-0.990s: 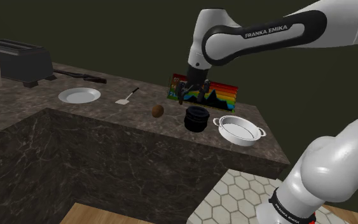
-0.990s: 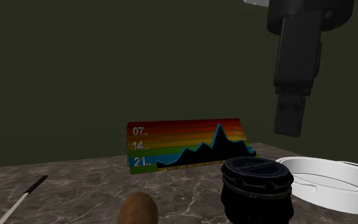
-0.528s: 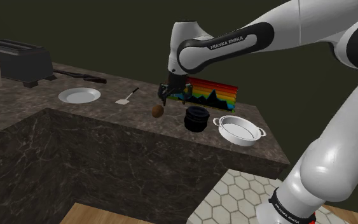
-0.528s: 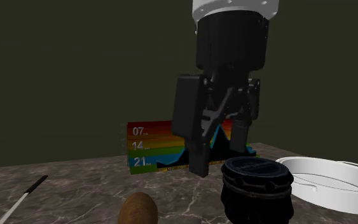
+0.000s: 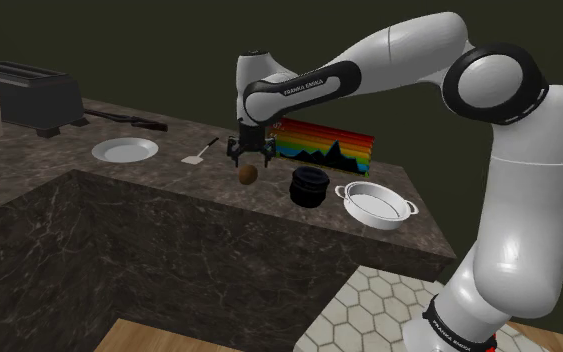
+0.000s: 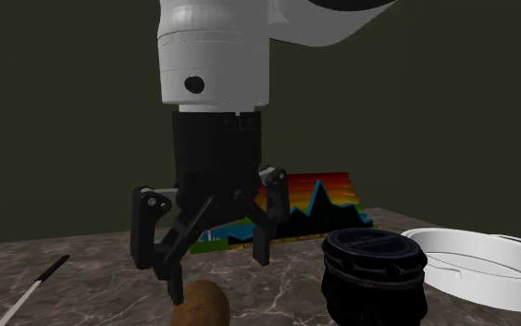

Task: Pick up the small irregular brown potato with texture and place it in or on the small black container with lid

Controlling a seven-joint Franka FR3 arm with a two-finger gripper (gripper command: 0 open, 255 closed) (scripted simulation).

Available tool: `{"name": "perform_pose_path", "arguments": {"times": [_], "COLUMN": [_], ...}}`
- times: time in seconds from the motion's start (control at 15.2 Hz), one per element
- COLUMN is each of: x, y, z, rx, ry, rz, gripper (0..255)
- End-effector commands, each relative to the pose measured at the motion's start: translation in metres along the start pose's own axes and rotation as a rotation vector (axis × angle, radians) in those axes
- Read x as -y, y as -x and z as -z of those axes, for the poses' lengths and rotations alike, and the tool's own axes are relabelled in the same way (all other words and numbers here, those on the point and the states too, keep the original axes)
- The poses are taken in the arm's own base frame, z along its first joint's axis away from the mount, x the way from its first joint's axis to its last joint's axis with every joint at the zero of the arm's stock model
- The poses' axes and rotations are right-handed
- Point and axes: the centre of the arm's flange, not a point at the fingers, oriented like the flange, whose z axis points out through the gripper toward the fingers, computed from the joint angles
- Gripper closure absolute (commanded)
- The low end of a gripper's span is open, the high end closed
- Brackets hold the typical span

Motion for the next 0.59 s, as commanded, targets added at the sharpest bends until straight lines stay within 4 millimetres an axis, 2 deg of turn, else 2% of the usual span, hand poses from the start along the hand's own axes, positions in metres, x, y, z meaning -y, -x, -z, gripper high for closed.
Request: {"name": "perform_pose_path", "arguments": {"times": [0.0,0.53], "x": [0.012,0.013], "y": [-0.016,-0.018], "z": [-0.015,-0.057], "rx": [-0.003,-0.003], "ry": [0.013,0.014], "rz": [-0.047,-0.052], "gripper": [0,0]}}
